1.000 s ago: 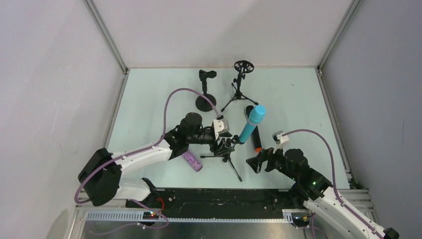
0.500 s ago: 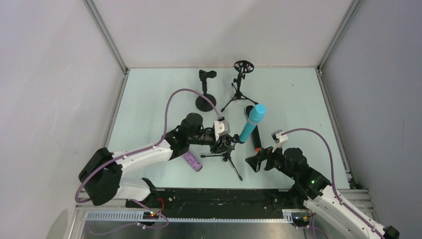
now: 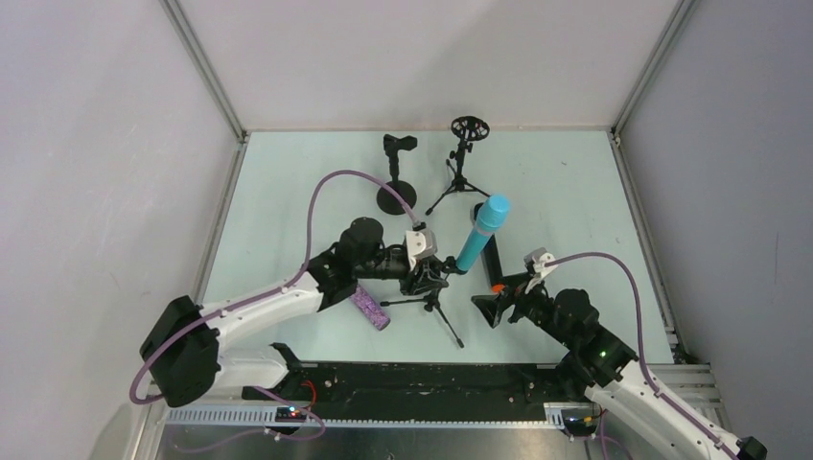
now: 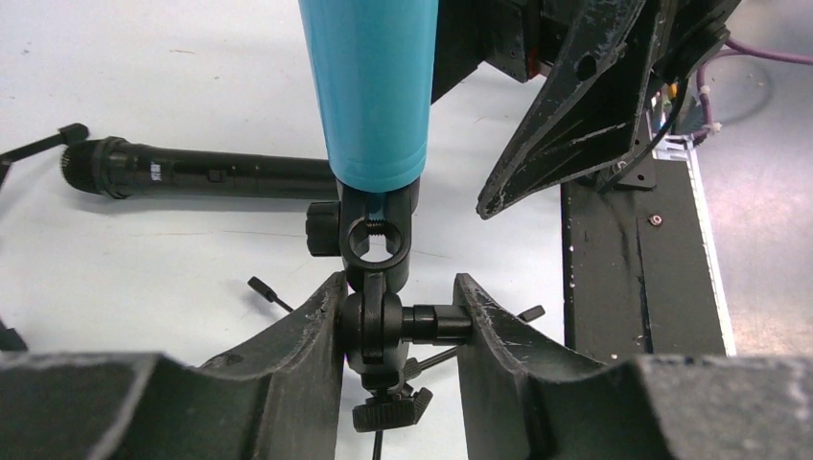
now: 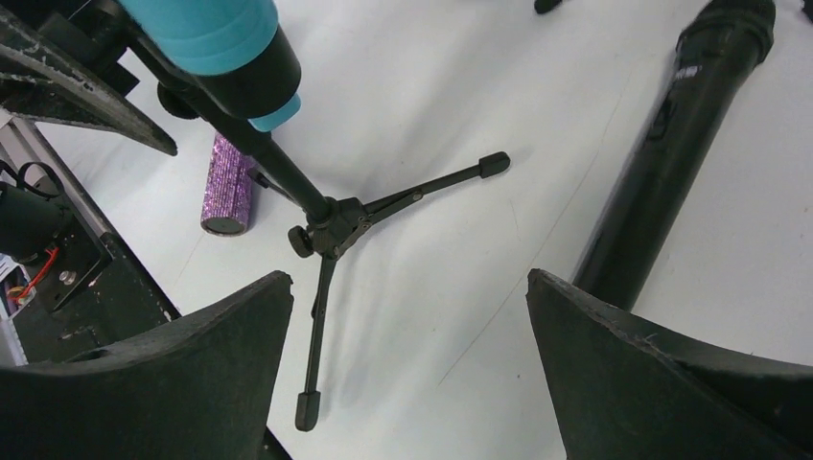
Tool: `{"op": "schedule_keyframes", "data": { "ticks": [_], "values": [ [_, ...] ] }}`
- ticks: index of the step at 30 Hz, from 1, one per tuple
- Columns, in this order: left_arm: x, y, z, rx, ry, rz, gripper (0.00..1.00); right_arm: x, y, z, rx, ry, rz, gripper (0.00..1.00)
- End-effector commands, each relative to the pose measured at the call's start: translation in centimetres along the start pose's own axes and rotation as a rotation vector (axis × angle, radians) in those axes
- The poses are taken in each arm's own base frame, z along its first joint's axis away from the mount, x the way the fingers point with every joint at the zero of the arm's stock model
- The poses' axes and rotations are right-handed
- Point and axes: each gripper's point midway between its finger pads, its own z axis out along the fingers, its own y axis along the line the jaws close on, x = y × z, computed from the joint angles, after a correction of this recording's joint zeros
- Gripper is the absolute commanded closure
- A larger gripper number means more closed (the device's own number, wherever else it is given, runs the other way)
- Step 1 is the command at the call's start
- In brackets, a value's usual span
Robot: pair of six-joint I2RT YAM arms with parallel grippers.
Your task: Attach the microphones to the stand
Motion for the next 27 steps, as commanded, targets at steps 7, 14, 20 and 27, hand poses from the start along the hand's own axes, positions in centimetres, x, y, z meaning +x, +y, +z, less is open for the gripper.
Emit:
{"op": "schedule_keyframes", "data": {
  "ticks": [7,14,20,27],
  "values": [
    [-9.8,0.6,-2.2,-0.090,-0.229,0.128,1.00,-4.4,2.4,0.5,-0.115,-0.196,-0.087,0.05],
    [-13.5,0.1,-3.4,-0.094,-0.307,0.120,1.00,-6.4,3.8,0.7,-0.172,-0.256,-0.107,0.06],
    [-16.0,-1.0,-4.2,-0.069,-0.359,0.086,1.00,-9.1,5.5,0.8,-0.231,-0.321,-0.149,0.06],
    [-16.5,-1.3,-4.2,-0.070,-0.370,0.072,1.00,-11.3,7.8,0.9,-0.335,-0.384,-0.182,0.08]
  ]
}}
